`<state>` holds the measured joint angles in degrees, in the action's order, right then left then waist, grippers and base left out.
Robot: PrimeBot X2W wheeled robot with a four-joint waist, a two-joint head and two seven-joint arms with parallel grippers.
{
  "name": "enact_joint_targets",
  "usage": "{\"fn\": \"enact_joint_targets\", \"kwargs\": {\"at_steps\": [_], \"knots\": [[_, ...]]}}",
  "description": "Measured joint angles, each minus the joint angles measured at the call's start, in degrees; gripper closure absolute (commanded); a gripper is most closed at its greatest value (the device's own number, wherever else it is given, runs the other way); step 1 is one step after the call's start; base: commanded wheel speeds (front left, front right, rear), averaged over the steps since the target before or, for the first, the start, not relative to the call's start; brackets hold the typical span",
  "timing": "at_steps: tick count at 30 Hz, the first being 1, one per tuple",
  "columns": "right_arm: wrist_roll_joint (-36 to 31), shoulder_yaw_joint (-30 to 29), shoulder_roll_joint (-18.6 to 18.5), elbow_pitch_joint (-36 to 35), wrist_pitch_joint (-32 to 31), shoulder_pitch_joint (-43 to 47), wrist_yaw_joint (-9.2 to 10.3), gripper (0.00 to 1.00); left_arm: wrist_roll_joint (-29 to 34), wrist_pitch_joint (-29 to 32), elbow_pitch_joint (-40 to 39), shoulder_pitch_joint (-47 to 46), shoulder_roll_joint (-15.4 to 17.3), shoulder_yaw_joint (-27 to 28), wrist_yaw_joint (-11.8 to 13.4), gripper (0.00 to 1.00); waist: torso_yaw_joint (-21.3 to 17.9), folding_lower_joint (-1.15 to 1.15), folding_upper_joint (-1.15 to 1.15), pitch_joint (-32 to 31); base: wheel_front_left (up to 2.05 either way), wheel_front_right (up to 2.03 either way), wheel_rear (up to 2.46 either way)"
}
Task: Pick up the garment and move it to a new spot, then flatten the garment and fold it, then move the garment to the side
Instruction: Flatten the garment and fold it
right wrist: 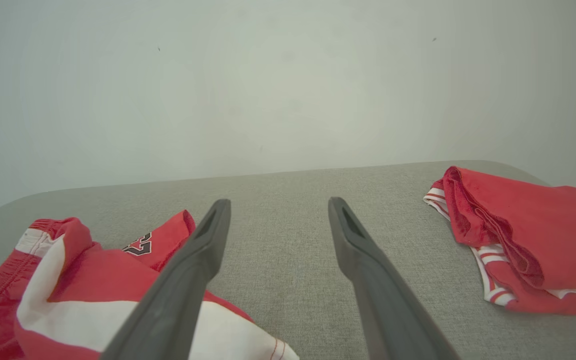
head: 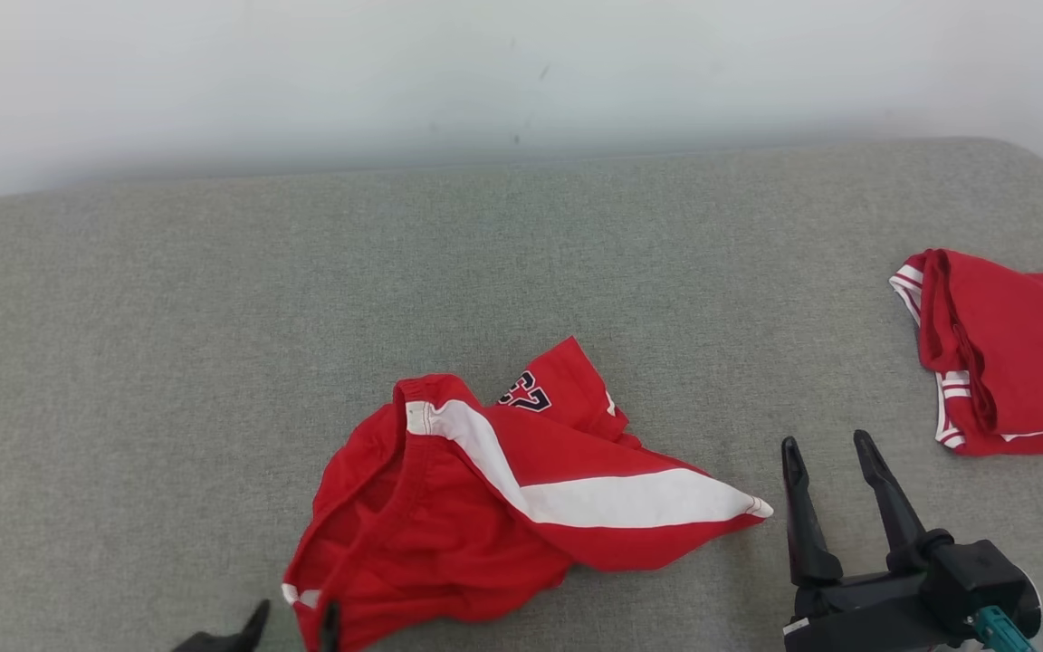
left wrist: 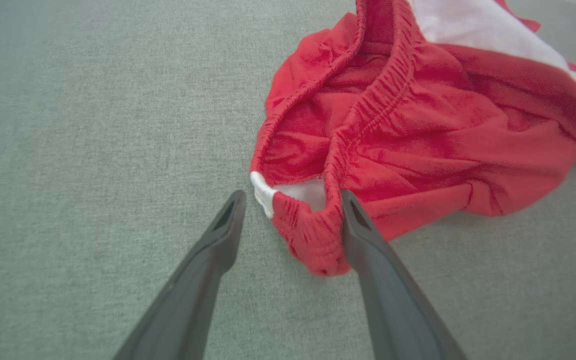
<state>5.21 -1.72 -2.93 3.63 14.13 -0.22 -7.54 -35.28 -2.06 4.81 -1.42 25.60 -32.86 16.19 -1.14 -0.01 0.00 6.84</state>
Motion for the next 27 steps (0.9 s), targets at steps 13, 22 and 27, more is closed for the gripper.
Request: {"fn": "enact_joint_targets", "kwargs": {"at_steps": [13, 22, 27], "knots": [[0.5, -3.2, 0.0, 1.5, 0.1, 0.9, 0.0, 0.0, 3.1, -12.8, -2.4, 0.4, -3.8, 12.4, -2.2, 0.0, -0.5, 0.0, 0.0, -2.1, 0.0, 0.0, 0.0], [0.8, -4.1, 0.0, 4.5, 0.6, 2.3, 0.0, 0.0, 15.9, -13.0, -6.4, 4.6, -14.3, 24.2, -8.7, 0.0, 0.0, 0.01, 0.0, -4.6, 0.0, 0.0, 0.0], [0.6, -3.5, 0.0, 5.3, 0.8, 3.1, 0.0, 0.0, 20.1, -13.0, -5.4, 6.2, -18.3, 27.9, -13.4, 0.0, 0.2, 0.0, 0.0, -6.3, 0.0, 0.0, 0.0]]}}
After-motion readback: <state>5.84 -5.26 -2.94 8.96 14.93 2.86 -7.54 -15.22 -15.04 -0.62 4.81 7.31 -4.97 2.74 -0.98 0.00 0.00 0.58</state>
